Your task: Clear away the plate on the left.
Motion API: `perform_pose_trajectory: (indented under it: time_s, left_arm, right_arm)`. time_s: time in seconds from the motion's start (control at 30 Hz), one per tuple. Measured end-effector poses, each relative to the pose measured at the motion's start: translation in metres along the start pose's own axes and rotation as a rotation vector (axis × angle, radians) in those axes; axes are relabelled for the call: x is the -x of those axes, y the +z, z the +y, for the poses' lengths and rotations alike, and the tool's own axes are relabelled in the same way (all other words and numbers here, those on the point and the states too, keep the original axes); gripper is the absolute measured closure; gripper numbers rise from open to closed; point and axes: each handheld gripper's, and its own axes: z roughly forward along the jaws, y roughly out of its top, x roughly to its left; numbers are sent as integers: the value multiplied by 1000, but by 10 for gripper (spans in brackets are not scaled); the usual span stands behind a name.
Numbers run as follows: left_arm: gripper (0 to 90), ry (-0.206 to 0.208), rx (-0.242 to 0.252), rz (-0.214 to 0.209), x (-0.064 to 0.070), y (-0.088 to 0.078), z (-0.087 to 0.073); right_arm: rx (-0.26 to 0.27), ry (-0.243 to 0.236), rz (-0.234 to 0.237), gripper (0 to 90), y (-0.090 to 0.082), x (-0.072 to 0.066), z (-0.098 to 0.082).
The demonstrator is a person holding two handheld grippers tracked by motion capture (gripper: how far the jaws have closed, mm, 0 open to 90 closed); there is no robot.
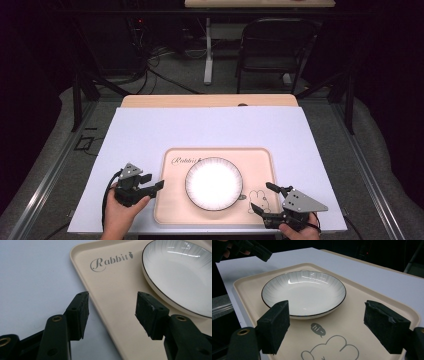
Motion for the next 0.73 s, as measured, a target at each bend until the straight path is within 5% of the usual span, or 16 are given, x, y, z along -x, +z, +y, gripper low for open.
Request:
perform_pose_trajectory:
  time_s: [0.4,0.67,0.73]
  left_arm:
    - [410,-12,46,12,-7,-3,-12]
    - [415,-90,28,-60,-11,5,-13]
    - [412,-142,32,-117,-13,5,-13]
  right_arm:
    - [-1,1,-1,203,0,2,0]
    - [-2,-2,5,203,0,2,0]
    - [-4,-1,4,203,0,2,0]
